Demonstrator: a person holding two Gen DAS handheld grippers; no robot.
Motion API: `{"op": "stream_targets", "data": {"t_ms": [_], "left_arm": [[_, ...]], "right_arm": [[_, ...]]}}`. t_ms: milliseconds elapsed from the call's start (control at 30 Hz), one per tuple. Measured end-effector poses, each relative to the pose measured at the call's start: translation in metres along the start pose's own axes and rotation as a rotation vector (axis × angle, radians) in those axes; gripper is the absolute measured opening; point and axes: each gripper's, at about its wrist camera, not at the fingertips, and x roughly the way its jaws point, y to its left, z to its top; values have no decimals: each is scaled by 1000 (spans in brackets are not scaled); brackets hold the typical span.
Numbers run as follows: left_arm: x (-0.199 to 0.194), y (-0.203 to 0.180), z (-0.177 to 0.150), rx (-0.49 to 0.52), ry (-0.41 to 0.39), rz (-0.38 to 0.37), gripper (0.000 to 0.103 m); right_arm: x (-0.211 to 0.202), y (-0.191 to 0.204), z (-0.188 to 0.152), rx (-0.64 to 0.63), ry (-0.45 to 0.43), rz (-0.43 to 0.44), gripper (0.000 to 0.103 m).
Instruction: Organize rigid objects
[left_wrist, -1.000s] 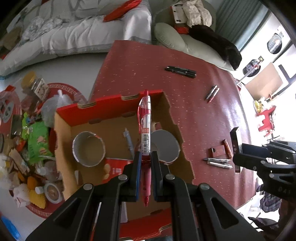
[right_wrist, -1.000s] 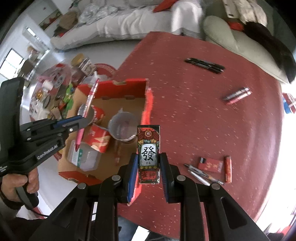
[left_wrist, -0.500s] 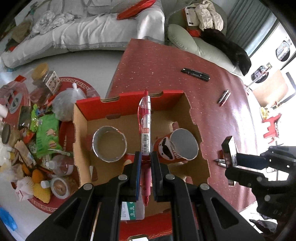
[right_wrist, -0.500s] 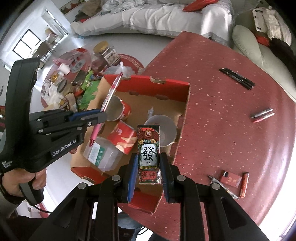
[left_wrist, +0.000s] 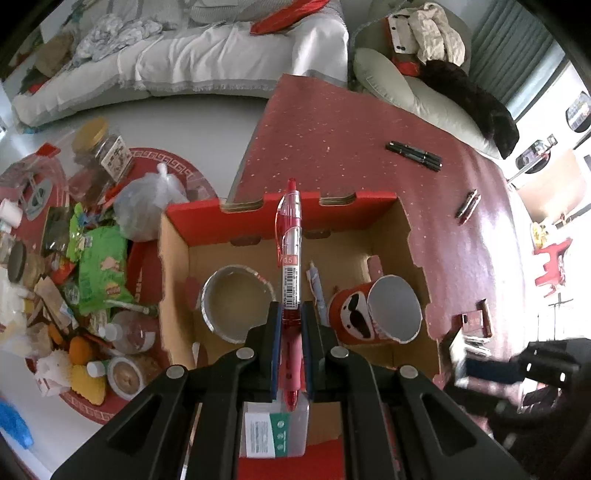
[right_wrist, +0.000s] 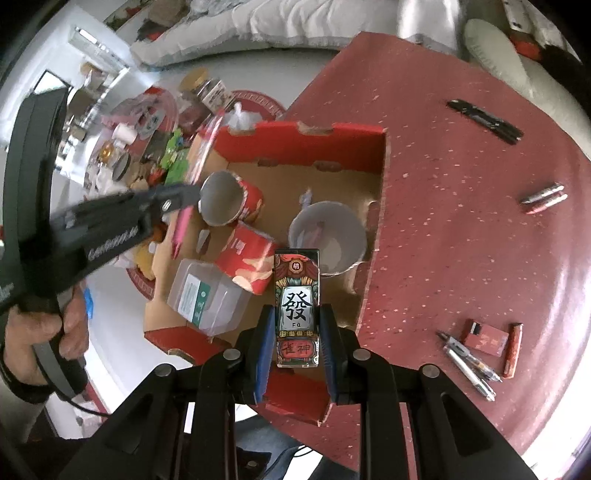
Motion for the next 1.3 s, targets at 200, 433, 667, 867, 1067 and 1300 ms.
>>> {"op": "stream_targets", "data": {"t_ms": [200,433,667,867,1067,1300], "left_arm": [[30,-11,5,43,59,39,11],[73,-11,0,56,185,98,18],[76,-7,2,46,193,118,83],[66,-3,8,-21,174,122,93],[46,-24,7,-24,160,63,93],[29,-72,3,46,164,14,93]], "right_arm": [[24,17,-4,-71,75,30,25],[62,12,-8,-33,170,40,25],[64,9,-12,3,190,95,80],[17,-3,-9,6,59,93,89],[-12,-87,-36,136,-4,-48,89],[7,-243,-106,586,64,-223,89]]}}
